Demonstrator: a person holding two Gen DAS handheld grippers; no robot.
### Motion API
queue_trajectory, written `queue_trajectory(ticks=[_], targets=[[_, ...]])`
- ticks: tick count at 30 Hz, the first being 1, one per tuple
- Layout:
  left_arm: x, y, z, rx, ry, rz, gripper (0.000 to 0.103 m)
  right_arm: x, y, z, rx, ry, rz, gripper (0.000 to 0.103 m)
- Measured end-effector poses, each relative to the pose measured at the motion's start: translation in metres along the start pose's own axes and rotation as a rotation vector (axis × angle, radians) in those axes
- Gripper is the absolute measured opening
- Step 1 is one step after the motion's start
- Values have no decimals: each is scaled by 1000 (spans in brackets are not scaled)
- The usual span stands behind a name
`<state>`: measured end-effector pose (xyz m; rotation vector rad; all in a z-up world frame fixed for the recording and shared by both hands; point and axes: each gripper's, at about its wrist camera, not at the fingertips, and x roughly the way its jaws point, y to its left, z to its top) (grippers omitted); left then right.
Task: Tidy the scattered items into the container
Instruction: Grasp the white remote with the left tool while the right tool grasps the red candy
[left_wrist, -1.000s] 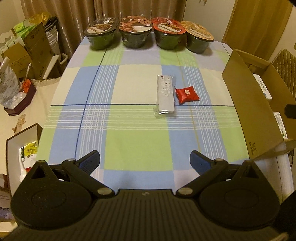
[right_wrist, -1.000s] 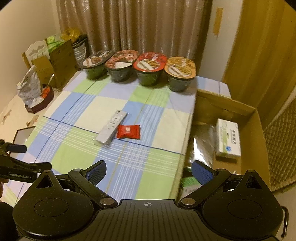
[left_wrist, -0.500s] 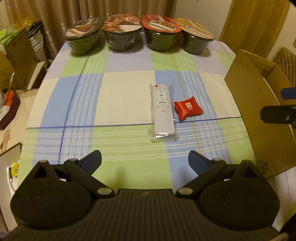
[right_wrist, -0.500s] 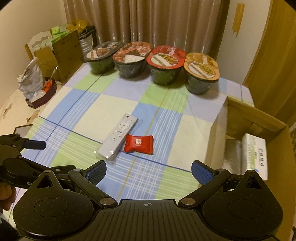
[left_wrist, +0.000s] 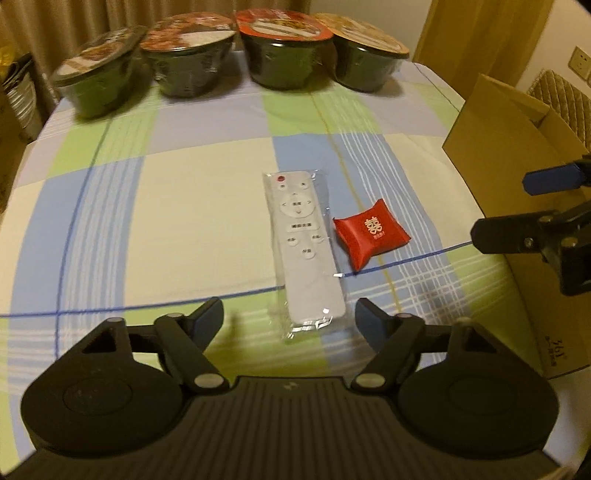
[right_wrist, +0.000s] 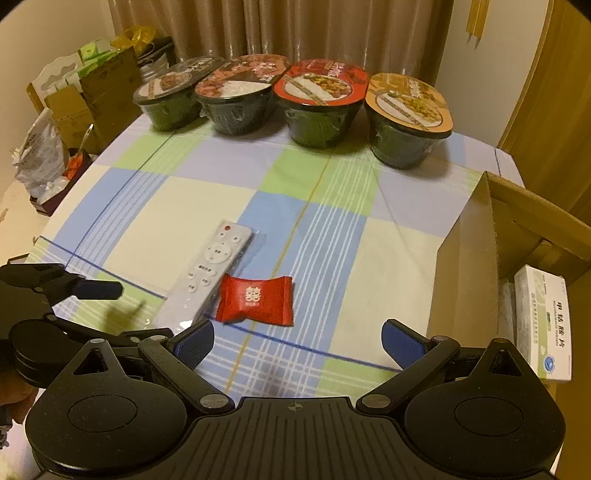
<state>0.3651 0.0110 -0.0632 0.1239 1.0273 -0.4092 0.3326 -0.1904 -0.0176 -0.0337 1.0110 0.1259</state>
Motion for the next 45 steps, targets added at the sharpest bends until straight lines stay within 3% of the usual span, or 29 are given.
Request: queue_trajectory(ticks=[6, 10, 12, 14, 25, 27, 29, 35, 41, 44, 45], targets=[[21, -7, 6, 17, 6, -35, 65, 16, -5, 3, 2, 14, 7, 102], [29, -8, 10, 35, 13, -21, 53, 25, -6, 4, -1, 22, 16, 102], [32, -5, 10, 36, 26, -17, 40, 29, -4, 6, -2, 25, 22, 102], [32, -1, 8, 38, 25, -7, 37, 32, -3, 7, -7, 25, 29, 102], [14, 28, -9, 18, -21, 66, 39, 79, 7, 3, -2, 45, 63, 101], [13, 30, -10, 17, -33, 74, 49, 88, 8, 3, -6, 45, 76, 85], [12, 30, -11, 5, -52, 83, 59, 95, 9, 1, -1, 39, 81, 84], [12, 30, -23, -63, -115, 93, 60, 102, 12, -2, -1, -7, 110, 85], [20, 18, -19, 66, -113, 127, 60, 104, 20, -2, -12, -25, 73, 85], [22, 21, -17, 69, -116, 126, 59, 103, 24, -2, -14, -15, 43, 84], [24, 23, -18, 62, -112, 121, 58, 102, 25, -2, -19, -14, 38, 80]])
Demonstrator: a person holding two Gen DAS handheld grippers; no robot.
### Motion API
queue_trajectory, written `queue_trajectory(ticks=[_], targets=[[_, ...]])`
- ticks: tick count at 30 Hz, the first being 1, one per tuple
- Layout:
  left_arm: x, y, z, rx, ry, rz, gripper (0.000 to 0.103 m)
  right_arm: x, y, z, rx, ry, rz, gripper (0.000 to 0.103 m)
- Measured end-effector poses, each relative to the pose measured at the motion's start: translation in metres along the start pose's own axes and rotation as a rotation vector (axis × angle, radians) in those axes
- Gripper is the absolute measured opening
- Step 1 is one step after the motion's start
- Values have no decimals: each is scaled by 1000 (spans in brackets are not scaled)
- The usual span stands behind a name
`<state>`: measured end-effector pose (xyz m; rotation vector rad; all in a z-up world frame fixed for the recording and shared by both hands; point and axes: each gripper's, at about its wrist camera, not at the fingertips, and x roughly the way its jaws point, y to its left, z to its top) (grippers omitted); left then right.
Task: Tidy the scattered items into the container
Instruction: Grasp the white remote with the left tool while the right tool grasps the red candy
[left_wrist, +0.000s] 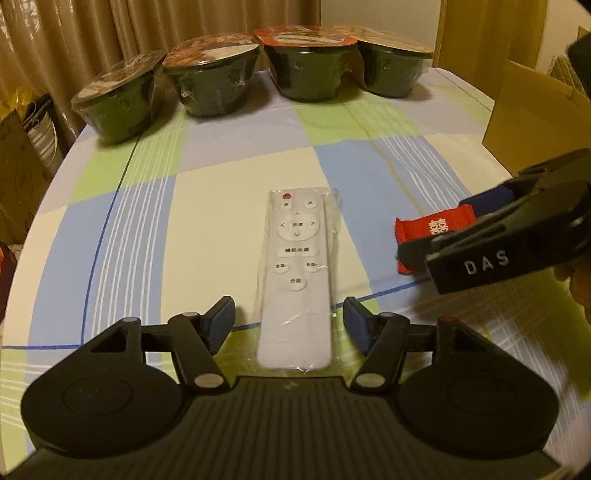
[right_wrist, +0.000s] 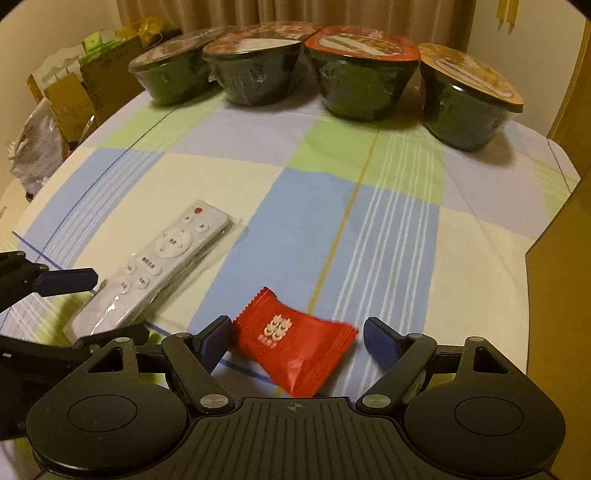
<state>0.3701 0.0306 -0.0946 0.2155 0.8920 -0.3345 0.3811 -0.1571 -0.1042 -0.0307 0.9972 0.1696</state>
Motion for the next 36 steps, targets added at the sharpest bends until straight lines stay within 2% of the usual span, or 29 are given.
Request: queue_trajectory(ticks=[1, 3, 4, 7, 9, 11, 12, 16, 18, 21, 25, 26, 27, 28, 30, 36], targets=[[1, 1, -1, -2, 6, -4, 55, -1, 1, -1, -7, 2, -1, 64], [3, 1, -2, 6, 9, -10, 51, -4, 2, -2, -10, 9, 5, 60], [3, 0, -2, 6, 6, -17, 46, -6, 2, -3, -11, 13, 6, 50], [1, -3, 0, 25, 5, -23, 37, -13, 2, -8, -4, 14, 14, 45], [0, -3, -1, 23, 10, -37, 35, -19, 2, -12, 4, 18, 24, 40], [-2, -3, -3, 21, 19, -58, 35, -26, 3, -18, 3, 24, 28, 36], [-4, -4, -5, 28, 24, -61, 35, -29, 4, -21, 3, 31, 33, 28], [-16, -10, -16, 53, 48, -89, 35, -42, 7, -41, 18, 50, 43, 23], [-24, -15, -23, 65, 59, -99, 35, -48, 7, -52, 24, 59, 44, 11], [-31, -20, -30, 75, 67, -109, 35, -54, 5, -63, 31, 68, 45, 11], [-39, -24, -34, 81, 54, -117, 35, -63, 7, -69, -18, 39, 23, 12], [-39, -23, -35, 81, 48, -116, 35, -64, 9, -70, -39, 33, 20, 17], [-38, -23, -34, 80, 44, -112, 35, -65, 11, -70, -57, 25, 18, 46], [-37, -22, -34, 79, 39, -107, 36, -66, 13, -71, -69, 4, 15, 83], [-34, -20, -34, 77, 29, -93, 39, -68, 15, -70, -85, -37, 24, 85], [-30, -15, -30, 76, 0, -95, 51, -50, 23, -61, -134, -31, 73, 85]])
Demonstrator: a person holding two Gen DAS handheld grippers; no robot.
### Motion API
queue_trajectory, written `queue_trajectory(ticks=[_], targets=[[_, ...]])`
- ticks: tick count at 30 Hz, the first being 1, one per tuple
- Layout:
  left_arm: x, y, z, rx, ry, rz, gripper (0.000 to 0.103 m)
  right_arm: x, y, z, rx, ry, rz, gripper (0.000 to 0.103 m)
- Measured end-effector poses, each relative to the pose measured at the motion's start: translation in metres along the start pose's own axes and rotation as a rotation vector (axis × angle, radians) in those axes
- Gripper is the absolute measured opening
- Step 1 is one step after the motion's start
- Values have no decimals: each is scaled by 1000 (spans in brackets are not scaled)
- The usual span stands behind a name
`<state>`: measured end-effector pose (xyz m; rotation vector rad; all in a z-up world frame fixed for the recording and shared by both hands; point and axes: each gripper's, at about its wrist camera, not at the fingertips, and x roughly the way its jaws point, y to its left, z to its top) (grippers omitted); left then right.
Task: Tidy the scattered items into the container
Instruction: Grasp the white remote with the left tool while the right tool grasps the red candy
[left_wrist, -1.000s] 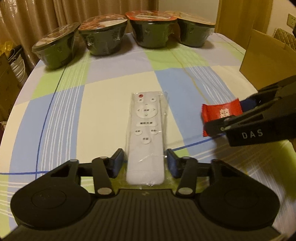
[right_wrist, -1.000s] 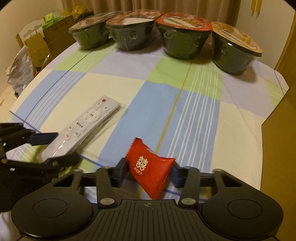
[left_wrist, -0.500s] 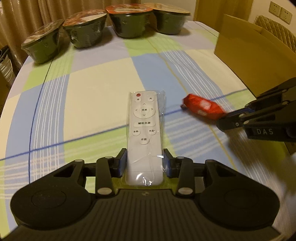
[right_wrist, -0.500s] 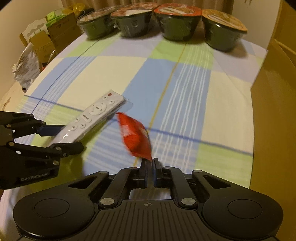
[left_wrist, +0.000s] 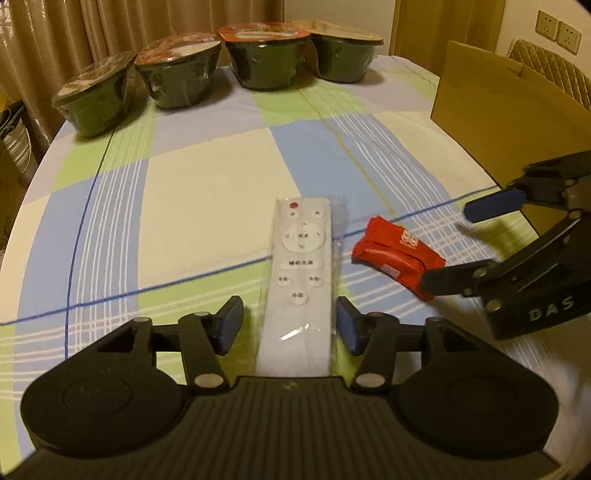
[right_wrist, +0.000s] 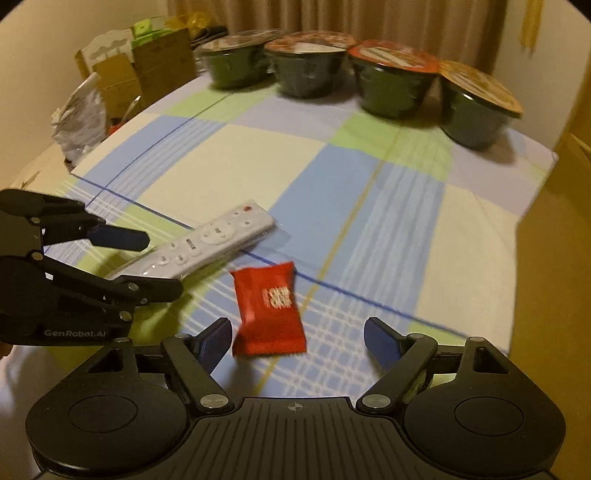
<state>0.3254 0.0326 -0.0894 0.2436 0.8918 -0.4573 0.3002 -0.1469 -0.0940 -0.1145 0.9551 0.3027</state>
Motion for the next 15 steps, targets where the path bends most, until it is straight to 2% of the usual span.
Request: queue_trajectory(ticks=[2, 3, 4, 5, 12, 14, 15], targets=[[2, 1, 1, 8, -11, -6, 52, 5, 2, 3, -33, 1, 11, 85], [3, 1, 2, 13, -16, -10, 52, 8, 4, 5, -51, 4, 11, 79], [4, 1, 2, 15, -20, -14, 52, 11, 5, 6, -68, 12, 13, 69], [5, 2, 3, 17, -22, -17, 52, 15, 6, 8, -80, 23, 15, 67], [11, 6, 7, 2, -25, -40, 49, 25, 4, 9, -89, 33, 17, 66], [14, 7, 8, 4, -20, -48, 48, 25, 3, 9, -91, 33, 28, 60], [16, 6, 8, 6, -14, -53, 48, 25, 3, 9, -90, 34, 38, 52]])
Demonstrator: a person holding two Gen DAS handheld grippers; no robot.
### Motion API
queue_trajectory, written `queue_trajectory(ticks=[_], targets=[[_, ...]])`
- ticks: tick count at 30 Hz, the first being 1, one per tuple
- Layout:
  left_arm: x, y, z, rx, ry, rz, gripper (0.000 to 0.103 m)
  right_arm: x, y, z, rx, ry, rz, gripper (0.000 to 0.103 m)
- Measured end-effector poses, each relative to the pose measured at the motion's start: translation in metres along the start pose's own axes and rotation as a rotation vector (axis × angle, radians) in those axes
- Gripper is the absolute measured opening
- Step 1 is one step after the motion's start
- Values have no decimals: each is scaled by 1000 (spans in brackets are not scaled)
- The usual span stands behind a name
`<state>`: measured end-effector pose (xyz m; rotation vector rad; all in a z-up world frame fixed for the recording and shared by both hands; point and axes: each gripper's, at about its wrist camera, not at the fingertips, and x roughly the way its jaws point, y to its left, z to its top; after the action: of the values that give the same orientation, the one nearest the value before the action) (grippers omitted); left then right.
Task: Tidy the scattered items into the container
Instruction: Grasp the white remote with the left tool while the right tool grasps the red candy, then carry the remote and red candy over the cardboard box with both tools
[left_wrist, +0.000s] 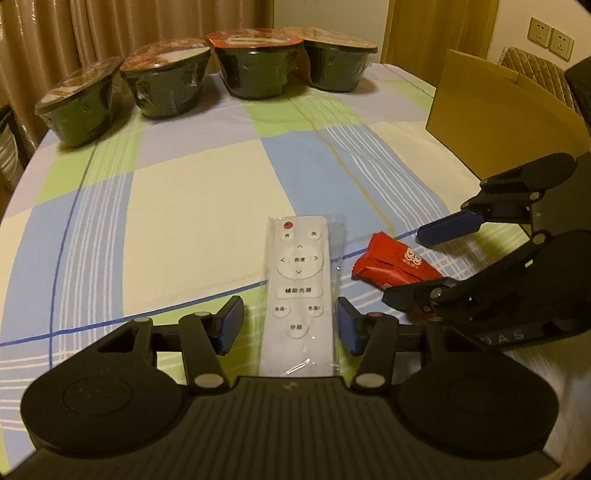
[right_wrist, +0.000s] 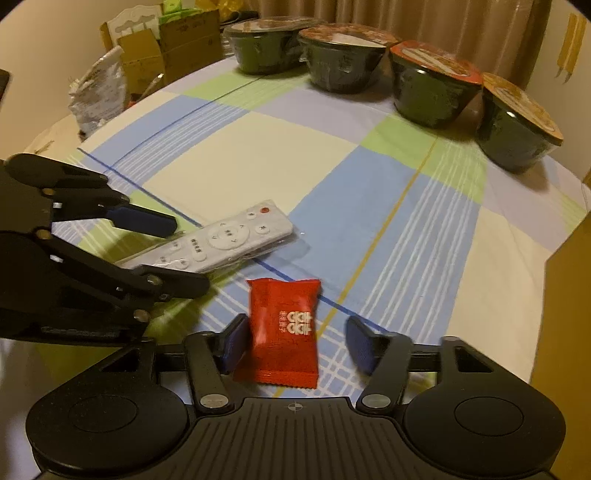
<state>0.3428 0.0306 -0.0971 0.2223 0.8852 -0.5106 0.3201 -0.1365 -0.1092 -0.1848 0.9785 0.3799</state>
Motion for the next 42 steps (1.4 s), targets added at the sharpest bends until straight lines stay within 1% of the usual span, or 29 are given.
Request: queue_trajectory(ticks=[1, 3, 4, 7, 13, 19, 24, 27, 32, 36, 42], targets=[[2, -1, 0, 4, 6, -2, 48, 0, 1, 0, -3, 1, 3, 47], [2, -3, 1, 15, 14, -1, 43, -2, 4, 1, -16, 5, 8, 39], [2, -2, 2, 10, 20, -10, 36, -2, 5, 0, -19, 7, 2, 37], [-1, 1, 2, -24, 34, -27, 34, -5, 4, -2, 3, 9, -10, 35], [-8, 6, 0, -77, 35, -20, 33, -17, 1, -12, 57, 14, -39, 34], [-17, 4, 0, -88, 13, -18, 33, -32, 6, -32, 88, 42, -67, 34], [-25, -9, -7, -81, 26, -14, 33, -48, 14, -52, 116, 60, -82, 34], [-29, -19, -6, -65, 26, 2, 33, -61, 16, -61, 142, 66, -94, 34], [-48, -45, -12, -62, 22, 27, 33, -88, 18, -62, 111, 61, -110, 34], [-69, -60, -25, -112, 25, 32, 33, -113, 19, -59, 105, 32, -125, 34], [-108, -71, -45, -212, 29, 41, 33, -150, 27, -61, 147, -22, -125, 34]])
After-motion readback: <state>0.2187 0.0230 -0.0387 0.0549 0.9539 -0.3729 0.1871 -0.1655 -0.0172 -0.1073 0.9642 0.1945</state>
